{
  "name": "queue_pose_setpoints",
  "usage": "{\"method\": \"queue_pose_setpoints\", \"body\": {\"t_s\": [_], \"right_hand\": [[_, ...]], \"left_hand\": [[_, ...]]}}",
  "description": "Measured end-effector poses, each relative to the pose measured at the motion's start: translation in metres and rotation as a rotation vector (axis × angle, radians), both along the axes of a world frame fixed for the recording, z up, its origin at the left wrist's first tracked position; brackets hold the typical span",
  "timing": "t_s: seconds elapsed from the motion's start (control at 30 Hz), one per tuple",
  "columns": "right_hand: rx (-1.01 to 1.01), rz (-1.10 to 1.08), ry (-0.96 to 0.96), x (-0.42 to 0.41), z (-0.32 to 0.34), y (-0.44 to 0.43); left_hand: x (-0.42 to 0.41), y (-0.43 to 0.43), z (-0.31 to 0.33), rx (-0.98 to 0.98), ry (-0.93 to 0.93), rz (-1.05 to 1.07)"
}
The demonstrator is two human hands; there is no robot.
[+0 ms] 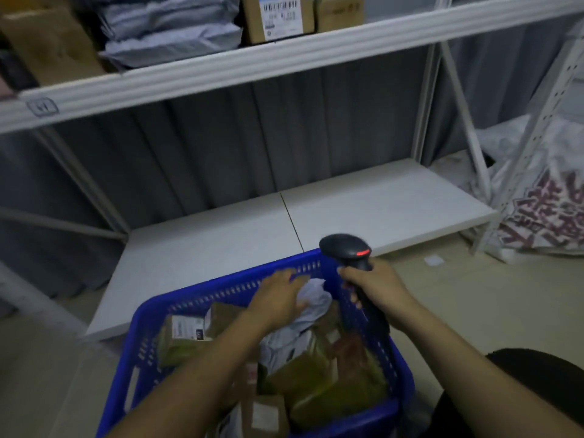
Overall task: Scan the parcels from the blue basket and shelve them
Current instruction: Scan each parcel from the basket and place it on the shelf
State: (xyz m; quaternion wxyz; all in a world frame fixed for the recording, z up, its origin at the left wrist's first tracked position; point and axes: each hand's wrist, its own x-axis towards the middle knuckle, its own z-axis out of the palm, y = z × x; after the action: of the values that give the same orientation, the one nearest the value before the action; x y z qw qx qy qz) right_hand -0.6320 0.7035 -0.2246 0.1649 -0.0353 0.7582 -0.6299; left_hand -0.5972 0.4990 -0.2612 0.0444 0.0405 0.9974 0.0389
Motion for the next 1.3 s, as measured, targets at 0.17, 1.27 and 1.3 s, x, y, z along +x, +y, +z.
{"method": "queue_pose_setpoints", "body": {"t_s": [0.17, 1.27, 1.3], "right_hand": [[0.072, 0.073, -0.114, -0.003, -0.042, -0.008], [-0.438, 0.024, -0.445, -0.006, -0.058, -0.029], [-0.414, 0.050, -0.437, -0.007, -0.057, -0.028]], "left_hand": [[0.011, -0.019, -0.079, 0.150, -0.342, -0.053], [0.048, -0.013, -0.057, 1.570, -0.014, 0.517], [0.049, -0.014, -0.053, 1.544, 0.002, 0.541]]}}
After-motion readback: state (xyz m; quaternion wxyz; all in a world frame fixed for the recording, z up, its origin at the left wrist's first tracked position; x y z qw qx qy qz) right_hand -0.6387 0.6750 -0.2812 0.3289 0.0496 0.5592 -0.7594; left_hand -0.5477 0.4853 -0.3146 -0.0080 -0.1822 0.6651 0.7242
